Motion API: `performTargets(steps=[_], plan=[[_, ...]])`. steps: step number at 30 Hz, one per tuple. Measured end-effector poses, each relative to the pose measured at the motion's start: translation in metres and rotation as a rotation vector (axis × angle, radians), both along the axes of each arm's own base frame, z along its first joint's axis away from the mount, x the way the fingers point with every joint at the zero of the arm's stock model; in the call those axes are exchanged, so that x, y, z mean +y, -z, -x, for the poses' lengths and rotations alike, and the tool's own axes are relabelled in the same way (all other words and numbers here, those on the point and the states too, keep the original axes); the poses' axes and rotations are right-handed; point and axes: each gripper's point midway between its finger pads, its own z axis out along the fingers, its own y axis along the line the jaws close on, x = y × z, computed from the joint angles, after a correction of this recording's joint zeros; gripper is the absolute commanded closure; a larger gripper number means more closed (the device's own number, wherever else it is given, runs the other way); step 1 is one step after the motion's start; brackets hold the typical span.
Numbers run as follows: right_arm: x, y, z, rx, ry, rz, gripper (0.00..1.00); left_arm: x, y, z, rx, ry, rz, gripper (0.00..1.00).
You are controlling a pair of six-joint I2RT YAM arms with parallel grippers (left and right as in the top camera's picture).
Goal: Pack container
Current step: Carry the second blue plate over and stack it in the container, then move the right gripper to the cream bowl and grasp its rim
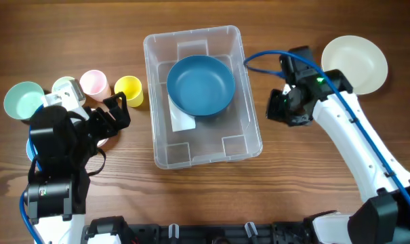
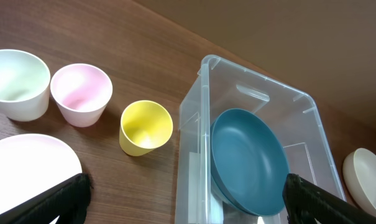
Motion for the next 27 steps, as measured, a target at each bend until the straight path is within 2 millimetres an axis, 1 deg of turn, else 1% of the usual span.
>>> performTargets(steps=[3,5,7,13,15,16,17,18,19,20,21,22,23,24,26,27], plan=[[0.024,0.005,0.017,0.055,-0.120,-0.127,0.91,0.000,0.000,0.000,0.000,0.000,0.000,0.00],[0.041,0.001,0.028,0.079,-0.219,-0.213,0.91,0.000,0.000,0.000,0.000,0.000,0.000,0.00],[0.050,-0.002,0.032,0.080,-0.270,-0.264,0.91,0.000,0.000,0.000,0.000,0.000,0.000,0.00],[0.059,-0.006,0.036,0.077,-0.320,-0.321,0.91,0.000,0.000,0.000,0.000,0.000,0.000,0.00],[0.060,-0.007,0.032,0.064,-0.319,-0.324,0.89,0.000,0.000,0.000,0.000,0.000,0.000,0.00],[0.059,-0.006,0.030,0.058,-0.308,-0.318,0.86,0.000,0.000,0.000,0.000,0.000,-0.001,0.00],[0.055,-0.005,0.022,0.033,-0.283,-0.286,0.83,0.000,0.000,0.000,0.000,0.000,0.000,0.00],[0.047,-0.001,0.010,-0.002,-0.229,-0.226,0.80,0.000,0.000,0.000,0.000,0.000,-0.001,0.00],[0.038,0.000,0.002,-0.025,-0.188,-0.174,0.78,0.000,0.000,0.000,0.000,0.000,0.000,0.00],[0.029,0.000,-0.006,-0.053,-0.152,-0.126,0.73,0.000,0.000,0.000,-0.001,0.000,0.000,0.00],[0.019,-0.003,-0.018,-0.092,-0.112,-0.077,0.61,0.000,0.000,0.000,0.000,0.000,0.000,0.00],[0.007,-0.012,-0.034,-0.149,-0.064,-0.030,0.49,0.000,0.000,0.000,0.000,0.000,-0.001,0.00],[-0.013,-0.032,-0.060,-0.243,0.014,0.019,0.46,0.000,0.000,0.000,0.000,0.000,0.000,0.00],[-0.028,-0.047,-0.075,-0.304,0.065,0.044,0.45,0.000,0.000,0.000,-0.001,0.000,-0.001,0.00],[-0.065,-0.080,-0.103,-0.420,0.186,0.072,0.40,0.000,0.000,0.000,0.000,0.000,-0.001,0.00],[-0.091,-0.095,-0.115,-0.473,0.258,0.084,0.40,0.000,0.000,0.000,0.000,0.000,-0.001,0.00]])
